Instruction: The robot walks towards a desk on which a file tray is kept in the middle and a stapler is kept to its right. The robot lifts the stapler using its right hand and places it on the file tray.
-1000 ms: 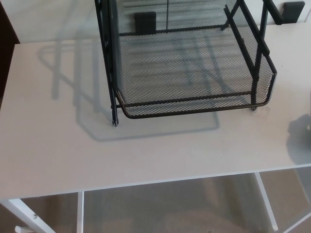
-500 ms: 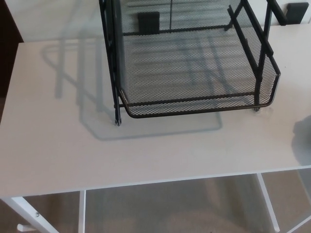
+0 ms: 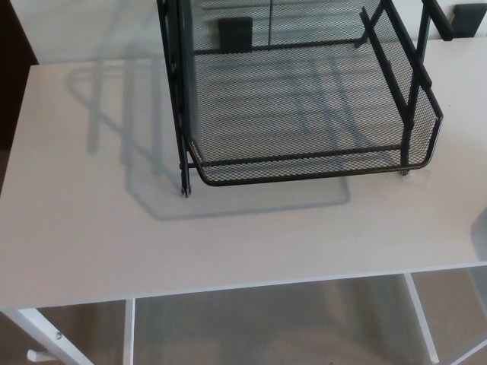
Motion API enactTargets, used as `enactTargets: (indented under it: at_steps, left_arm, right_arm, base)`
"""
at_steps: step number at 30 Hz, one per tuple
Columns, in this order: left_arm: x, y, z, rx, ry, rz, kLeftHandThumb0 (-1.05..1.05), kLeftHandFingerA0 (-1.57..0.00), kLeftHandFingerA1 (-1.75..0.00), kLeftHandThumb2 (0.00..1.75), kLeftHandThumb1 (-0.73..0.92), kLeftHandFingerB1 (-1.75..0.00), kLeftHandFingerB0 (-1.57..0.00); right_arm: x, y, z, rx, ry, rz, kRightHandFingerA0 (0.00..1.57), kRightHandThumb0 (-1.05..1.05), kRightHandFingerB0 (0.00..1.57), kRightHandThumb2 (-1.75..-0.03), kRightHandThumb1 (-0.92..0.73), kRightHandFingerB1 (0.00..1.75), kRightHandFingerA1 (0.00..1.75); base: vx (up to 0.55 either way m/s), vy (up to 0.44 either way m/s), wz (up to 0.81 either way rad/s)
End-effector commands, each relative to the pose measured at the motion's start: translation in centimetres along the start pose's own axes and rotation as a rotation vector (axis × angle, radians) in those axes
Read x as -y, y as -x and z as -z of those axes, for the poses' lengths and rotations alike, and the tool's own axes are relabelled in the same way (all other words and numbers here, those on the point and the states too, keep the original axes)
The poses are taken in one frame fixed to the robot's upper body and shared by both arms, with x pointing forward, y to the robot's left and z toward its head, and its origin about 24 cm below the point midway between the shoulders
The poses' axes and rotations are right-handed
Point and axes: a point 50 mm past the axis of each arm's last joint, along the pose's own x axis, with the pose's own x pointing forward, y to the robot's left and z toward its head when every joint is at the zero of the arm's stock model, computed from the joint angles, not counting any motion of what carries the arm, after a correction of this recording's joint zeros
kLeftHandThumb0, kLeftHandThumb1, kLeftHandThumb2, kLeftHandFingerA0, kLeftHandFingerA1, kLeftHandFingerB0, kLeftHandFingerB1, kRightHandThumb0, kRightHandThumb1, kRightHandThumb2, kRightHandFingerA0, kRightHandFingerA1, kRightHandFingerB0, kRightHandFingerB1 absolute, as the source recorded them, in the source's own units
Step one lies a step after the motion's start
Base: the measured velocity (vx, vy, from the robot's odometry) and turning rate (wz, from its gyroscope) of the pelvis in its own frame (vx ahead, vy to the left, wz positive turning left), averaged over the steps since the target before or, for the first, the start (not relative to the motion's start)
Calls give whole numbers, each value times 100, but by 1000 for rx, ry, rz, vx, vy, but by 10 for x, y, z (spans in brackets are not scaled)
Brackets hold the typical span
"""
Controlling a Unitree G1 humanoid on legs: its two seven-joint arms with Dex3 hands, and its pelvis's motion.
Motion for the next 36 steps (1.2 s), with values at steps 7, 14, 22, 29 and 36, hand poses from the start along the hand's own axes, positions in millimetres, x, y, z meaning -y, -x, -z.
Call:
enactTargets:
  at_steps: [7, 14, 22, 29, 36]
  left_arm:
    - [-7, 1, -5, 18, -74, -27, -63, -46, -48, 66, 88, -39, -35]
    - [-7, 1, -8, 27, -77, -17, -64, -44, -49, 66, 88, -39, -34]
    - [-7, 1, -8, 23, -92, -20, -64, -45, -50, 66, 88, -40, -36]
    - [-8, 1, -10, 28, -102, -14, -65, -44, -53, 66, 89, -41, -35]
    - [-9, 2, -3, 12, -85, -21, -64, -46, -55, 66, 89, -42, -36]
  right_arm:
    - [-21, 12, -23, 16, -11, -7, 81, -23, 80, -60, -66, 64, 150]
    - [-28, 19, -30, 25, -86, 80, 85, -25, 84, -59, -54, 81, 157]
    - [-12, 9, -31, -12, -212, 101, 89, -26, 84, -60, -67, 70, 154]
    - [13, -2, -26, 4, -271, 364, 83, -10, 82, -68, -60, 123, 162]
    - [34, -13, -16, -45, -372, 435, 92, -11, 98, -65, -53, 94, 151]
  base:
    - [0, 0, 0]
    - [0, 0, 0]
    - [0, 0, 0]
    - [0, 0, 0]
    - [0, 0, 0]
